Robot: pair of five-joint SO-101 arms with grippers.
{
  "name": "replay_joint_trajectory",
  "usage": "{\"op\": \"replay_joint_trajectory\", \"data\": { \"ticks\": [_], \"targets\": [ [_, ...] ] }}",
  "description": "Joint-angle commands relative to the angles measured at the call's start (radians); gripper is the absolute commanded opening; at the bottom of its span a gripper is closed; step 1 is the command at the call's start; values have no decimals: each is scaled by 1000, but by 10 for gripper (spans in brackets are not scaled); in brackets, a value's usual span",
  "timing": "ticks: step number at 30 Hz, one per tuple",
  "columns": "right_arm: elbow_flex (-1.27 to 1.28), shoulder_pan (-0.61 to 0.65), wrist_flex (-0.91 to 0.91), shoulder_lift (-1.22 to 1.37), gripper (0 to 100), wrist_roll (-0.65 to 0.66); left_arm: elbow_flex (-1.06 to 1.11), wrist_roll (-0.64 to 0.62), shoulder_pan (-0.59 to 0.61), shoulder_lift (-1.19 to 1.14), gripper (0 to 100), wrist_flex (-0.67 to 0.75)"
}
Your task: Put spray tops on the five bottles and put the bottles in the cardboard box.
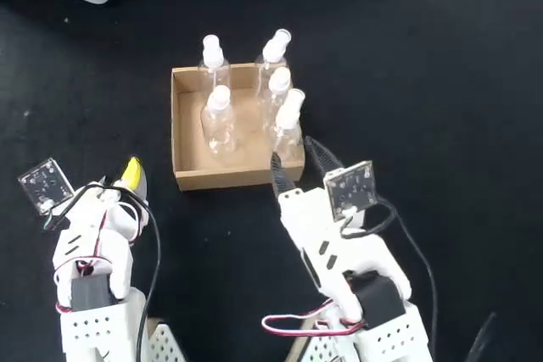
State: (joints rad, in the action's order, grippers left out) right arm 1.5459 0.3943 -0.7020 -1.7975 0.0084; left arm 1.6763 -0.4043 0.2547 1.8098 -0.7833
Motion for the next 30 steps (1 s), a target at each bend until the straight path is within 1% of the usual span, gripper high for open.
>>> {"op": "replay_joint_trajectory", "data": {
  "ticks": [1, 9, 16, 22, 26, 30],
  "targets": [
    [-1, -2, -2, -107, 93, 37, 25, 3, -2, 14, 191, -3],
    [-5, -80, 8, -101, 89, 43, 25, 3, -2, 14, 191, -3],
    [-1, -181, 63, -99, 89, -32, 25, 3, -2, 14, 191, -3],
    [2, -189, 77, -99, 89, -34, 24, 3, -4, 14, 191, -3],
    [-1, -192, 77, -99, 88, -69, 24, 3, -4, 14, 191, -5],
    [-2, -232, 80, -99, 88, -74, 24, 3, -4, 14, 191, -5]
  ]
}}
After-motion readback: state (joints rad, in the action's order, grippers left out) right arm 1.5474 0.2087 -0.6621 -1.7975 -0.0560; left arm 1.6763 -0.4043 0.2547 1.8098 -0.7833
